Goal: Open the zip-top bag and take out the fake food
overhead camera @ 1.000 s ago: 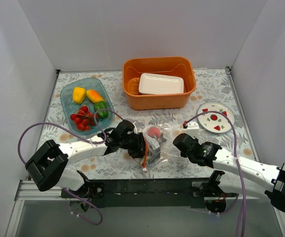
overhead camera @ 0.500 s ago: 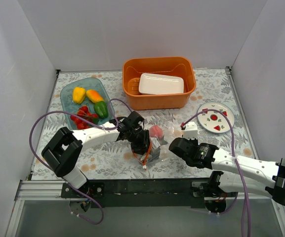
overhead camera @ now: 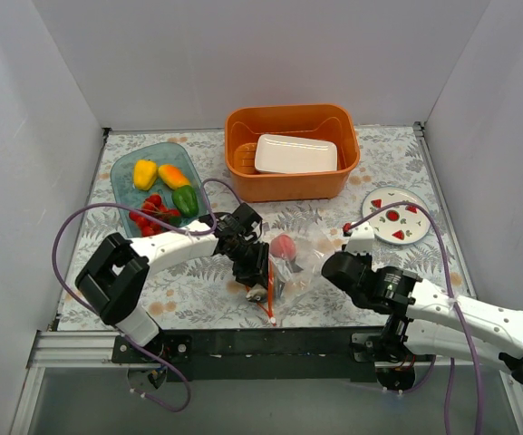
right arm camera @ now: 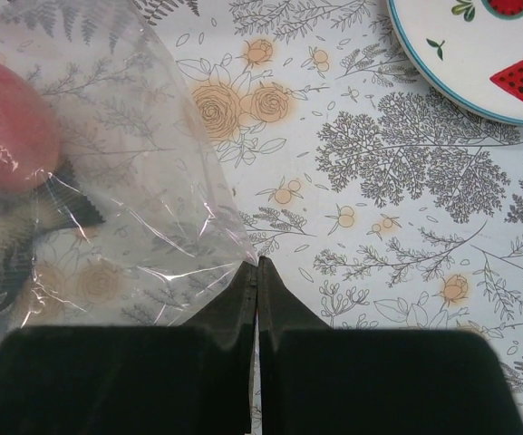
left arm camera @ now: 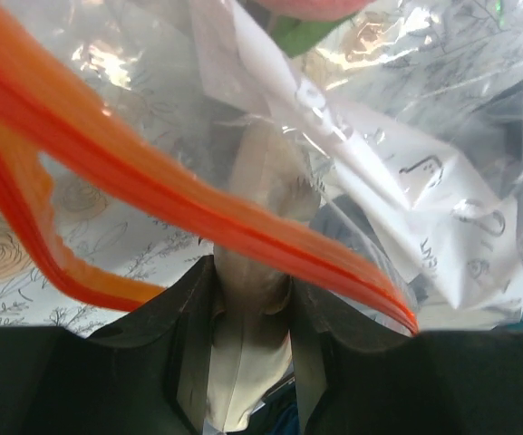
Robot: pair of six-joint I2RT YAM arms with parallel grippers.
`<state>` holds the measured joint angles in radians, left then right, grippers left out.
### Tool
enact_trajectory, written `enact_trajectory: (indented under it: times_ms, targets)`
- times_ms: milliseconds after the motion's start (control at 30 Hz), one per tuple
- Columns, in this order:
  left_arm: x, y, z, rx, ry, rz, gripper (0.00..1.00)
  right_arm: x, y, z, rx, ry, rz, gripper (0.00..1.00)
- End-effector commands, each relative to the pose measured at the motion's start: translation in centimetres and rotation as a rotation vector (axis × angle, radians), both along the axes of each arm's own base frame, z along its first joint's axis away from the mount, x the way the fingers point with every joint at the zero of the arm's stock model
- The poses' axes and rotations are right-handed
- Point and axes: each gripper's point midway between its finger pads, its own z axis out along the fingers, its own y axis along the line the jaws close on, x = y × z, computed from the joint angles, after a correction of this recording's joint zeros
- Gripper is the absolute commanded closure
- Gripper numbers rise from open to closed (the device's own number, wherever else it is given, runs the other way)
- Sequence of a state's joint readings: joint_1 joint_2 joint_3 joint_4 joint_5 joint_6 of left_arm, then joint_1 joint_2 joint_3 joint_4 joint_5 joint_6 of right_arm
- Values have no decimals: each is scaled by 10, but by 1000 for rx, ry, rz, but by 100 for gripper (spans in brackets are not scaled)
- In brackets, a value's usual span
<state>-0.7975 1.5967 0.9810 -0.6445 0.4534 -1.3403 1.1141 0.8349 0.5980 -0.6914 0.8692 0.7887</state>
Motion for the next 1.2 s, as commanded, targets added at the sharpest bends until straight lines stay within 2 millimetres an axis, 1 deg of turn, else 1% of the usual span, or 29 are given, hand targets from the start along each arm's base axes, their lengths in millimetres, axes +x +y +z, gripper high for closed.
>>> enact_trajectory:
  times_ms: [0, 33, 67, 133, 167, 267, 333, 367, 433, 467, 500, 567, 600, 633, 667, 700, 733, 767, 800, 867, 900, 933, 967, 1000, 1033, 1067, 1100, 1133, 1167]
  targets:
    - [-11, 12, 27, -36, -24, -10, 77, 3, -13, 11, 6, -27, -71, 99]
    - [-15, 13, 31, -51, -19, -14, 77, 2, -18, 11, -8, -14, -85, 99]
    - [-17, 14, 33, -56, -14, -11, 77, 3, -17, 15, -5, -10, -92, 99]
    - [-24, 16, 39, -81, -4, -11, 77, 2, -19, 14, -21, 17, -107, 99]
    - [-26, 17, 41, -84, 2, -12, 77, 2, -18, 16, -22, 25, -107, 99]
    - [-34, 22, 45, -90, 15, -3, 78, 0, -15, 15, -20, 57, -100, 99]
    - [-38, 28, 43, -68, 29, 27, 81, -1, -12, 15, -3, 68, -89, 99]
    - [-35, 33, 45, -52, 1, 55, 82, -2, -11, 15, 2, 70, -83, 99]
    - [-37, 41, 47, -17, 2, 98, 83, -3, -10, 15, 5, 84, -79, 99]
    - [-37, 44, 53, -18, -15, 114, 84, -3, -11, 14, 5, 90, -83, 99]
    - [-34, 55, 50, 42, -36, 154, 83, -5, -13, 12, -9, 103, -85, 99]
    - [-31, 63, 58, 60, -61, 207, 83, -6, -13, 12, -11, 108, -86, 99]
    - [-30, 69, 59, 88, -76, 236, 82, -6, -13, 12, -11, 111, -86, 99]
    - [-30, 71, 62, 91, -81, 250, 82, -6, -12, 12, -9, 113, -83, 99]
    - [-29, 71, 68, 81, -89, 269, 82, -6, -11, 12, -5, 110, -82, 99]
    - [-32, 77, 73, 91, -91, 280, 83, -6, -11, 13, -4, 110, -79, 99]
    - [-28, 83, 75, 113, -117, 307, 83, -5, -11, 13, -3, 109, -79, 99]
    - [-25, 85, 82, 113, -134, 328, 84, -6, -10, 12, -2, 113, -77, 99]
    - [-27, 92, 89, 118, -144, 351, 83, -7, -10, 11, -1, 119, -74, 99]
    - [-13, 105, 98, 161, -220, 413, 84, -7, -7, 9, 5, 120, -62, 99]
    - [-1, 114, 111, 168, -263, 446, 83, -7, -6, 9, 11, 123, -55, 99]
    - [12, 120, 114, 192, -298, 474, 83, -7, -5, 8, 12, 124, -52, 99]
    - [22, 122, 118, 187, -313, 490, 83, -7, -4, 8, 15, 125, -44, 99]
    - [47, 127, 133, 154, -369, 528, 82, -7, -3, 7, 16, 127, -41, 99]
    - [64, 129, 131, 163, -375, 545, 81, -8, -3, 7, 15, 128, -35, 99]
    - [79, 130, 134, 161, -396, 569, 79, -7, -1, 8, 19, 128, -31, 99]
    - [105, 131, 148, 135, -457, 617, 77, -7, 0, 8, 18, 127, -29, 99]
    - [126, 132, 141, 162, -459, 640, 77, -7, 0, 7, 21, 129, -27, 99]
    - [143, 135, 142, 149, -473, 683, 77, -6, 1, 8, 20, 124, -17, 99]
